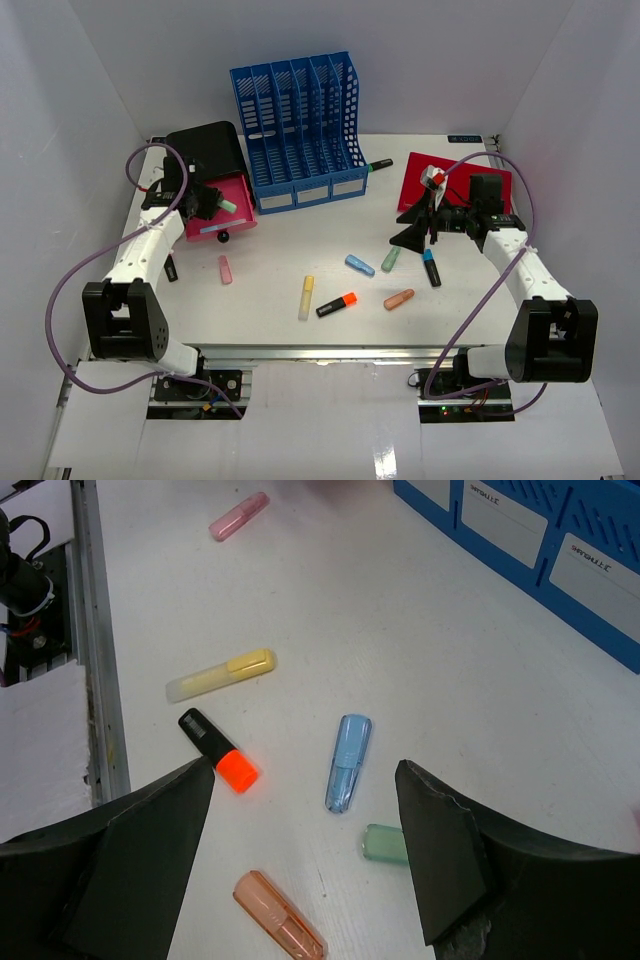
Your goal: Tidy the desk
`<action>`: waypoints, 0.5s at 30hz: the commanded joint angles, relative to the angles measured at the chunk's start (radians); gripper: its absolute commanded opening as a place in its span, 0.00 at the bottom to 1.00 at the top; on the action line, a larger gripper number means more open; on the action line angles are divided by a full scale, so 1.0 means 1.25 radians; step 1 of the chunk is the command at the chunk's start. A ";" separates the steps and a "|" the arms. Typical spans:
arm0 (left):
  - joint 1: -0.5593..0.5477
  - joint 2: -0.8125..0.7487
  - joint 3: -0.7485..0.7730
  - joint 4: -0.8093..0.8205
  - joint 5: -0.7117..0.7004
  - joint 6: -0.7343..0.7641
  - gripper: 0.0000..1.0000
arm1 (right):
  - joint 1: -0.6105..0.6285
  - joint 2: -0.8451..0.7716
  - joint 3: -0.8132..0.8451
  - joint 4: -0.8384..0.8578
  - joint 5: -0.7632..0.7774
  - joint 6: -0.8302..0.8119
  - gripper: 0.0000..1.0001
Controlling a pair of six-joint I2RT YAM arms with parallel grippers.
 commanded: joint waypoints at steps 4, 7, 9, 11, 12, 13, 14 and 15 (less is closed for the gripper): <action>0.005 -0.020 0.027 0.023 0.026 0.010 0.41 | -0.008 0.004 -0.002 -0.008 -0.015 -0.017 0.80; 0.005 -0.034 0.028 0.017 0.030 0.034 0.47 | -0.010 0.005 0.000 -0.012 -0.017 -0.021 0.80; 0.005 -0.040 0.028 0.011 0.035 0.050 0.56 | -0.010 0.005 0.003 -0.019 -0.018 -0.027 0.80; 0.006 -0.040 0.028 0.005 0.038 0.062 0.62 | -0.009 0.004 0.005 -0.026 -0.019 -0.033 0.80; 0.006 -0.041 0.027 0.004 0.038 0.072 0.63 | -0.010 0.002 0.006 -0.028 -0.018 -0.036 0.80; 0.007 -0.043 0.025 0.003 0.042 0.075 0.64 | -0.012 0.000 0.006 -0.028 -0.018 -0.038 0.80; 0.008 -0.044 0.024 0.002 0.046 0.079 0.66 | -0.013 -0.003 0.006 -0.028 -0.019 -0.039 0.80; 0.009 -0.047 0.024 0.002 0.054 0.085 0.66 | -0.014 -0.005 0.006 -0.029 -0.019 -0.041 0.80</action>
